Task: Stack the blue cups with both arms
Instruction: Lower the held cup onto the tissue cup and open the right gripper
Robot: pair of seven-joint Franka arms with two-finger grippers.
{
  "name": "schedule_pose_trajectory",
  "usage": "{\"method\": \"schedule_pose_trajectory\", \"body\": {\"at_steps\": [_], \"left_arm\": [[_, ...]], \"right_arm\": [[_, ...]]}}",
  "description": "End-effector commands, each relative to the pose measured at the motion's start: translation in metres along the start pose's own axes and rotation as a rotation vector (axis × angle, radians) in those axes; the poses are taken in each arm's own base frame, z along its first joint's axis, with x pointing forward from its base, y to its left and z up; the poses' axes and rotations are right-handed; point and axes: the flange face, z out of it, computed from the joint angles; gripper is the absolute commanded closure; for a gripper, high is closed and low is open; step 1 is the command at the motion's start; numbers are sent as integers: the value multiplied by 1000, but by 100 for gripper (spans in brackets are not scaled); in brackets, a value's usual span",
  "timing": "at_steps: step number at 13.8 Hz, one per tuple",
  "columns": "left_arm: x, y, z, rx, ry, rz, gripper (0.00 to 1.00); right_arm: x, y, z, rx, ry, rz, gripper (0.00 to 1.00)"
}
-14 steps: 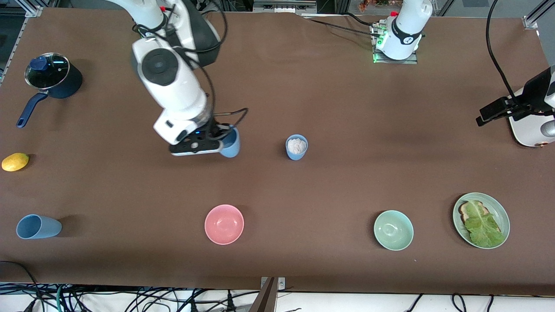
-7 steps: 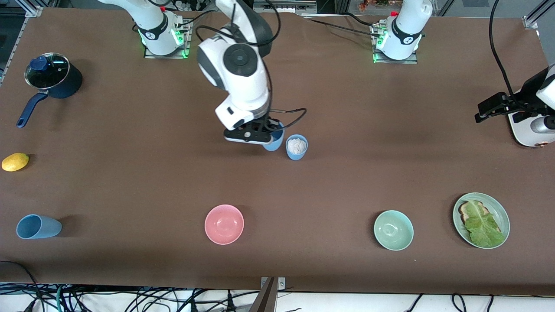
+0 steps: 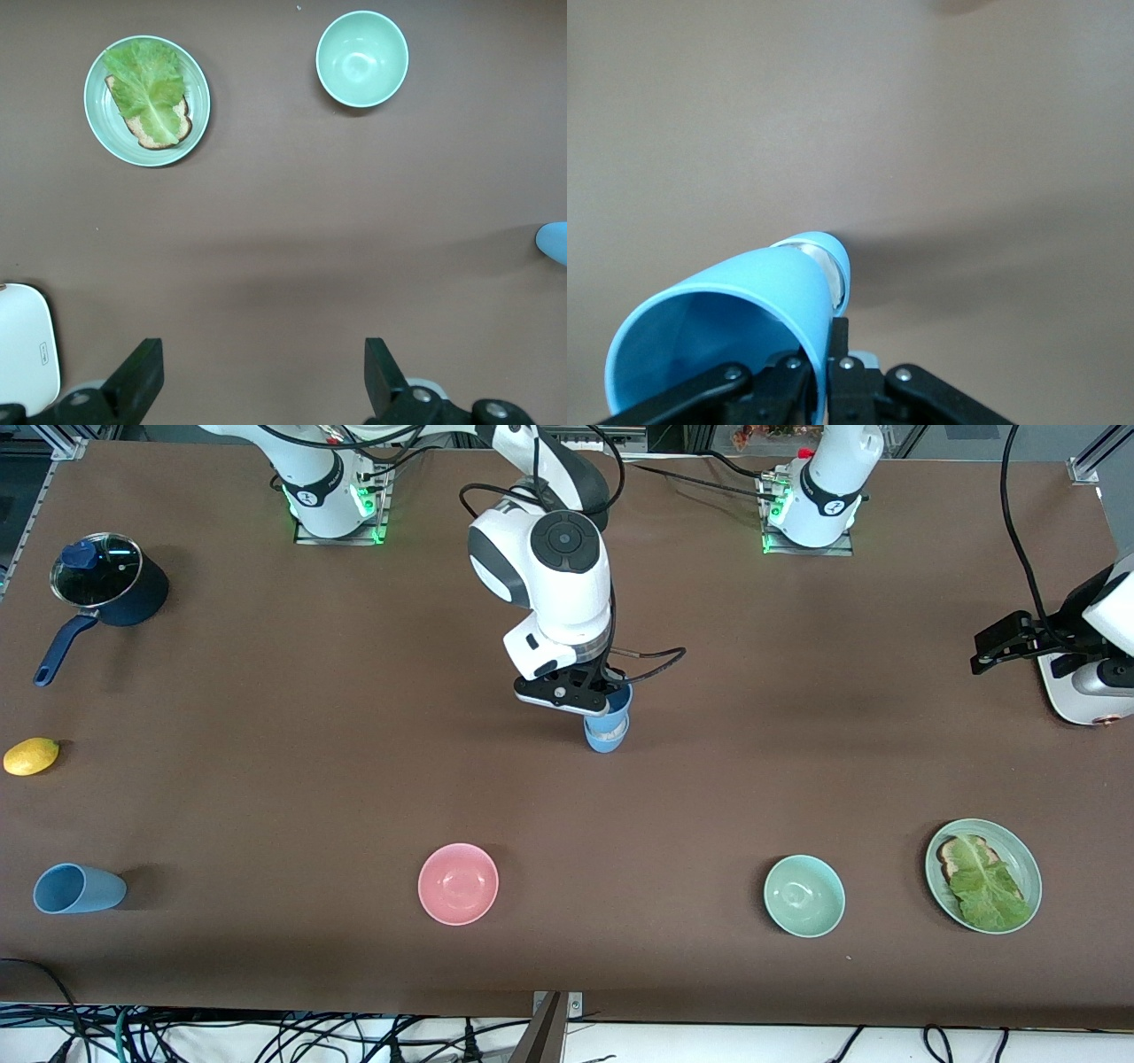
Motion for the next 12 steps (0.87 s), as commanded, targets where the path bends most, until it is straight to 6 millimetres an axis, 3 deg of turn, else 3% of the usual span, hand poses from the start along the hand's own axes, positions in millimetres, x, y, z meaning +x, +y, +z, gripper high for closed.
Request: {"method": "schedule_pose_trajectory", "body": {"at_steps": [1,4,12], "left_arm": [[-4,1,-1,20,-10,31,0],[-5,-2,0,4,-22,16,0],[-6,0,-3,4,-22,13,0]], "right_arm": [[0,-4,3,-4,-1,20,100],[-12,-5,19,-16,-7,8,100],[-14,-3,35,-35,-12,6,100]]}}
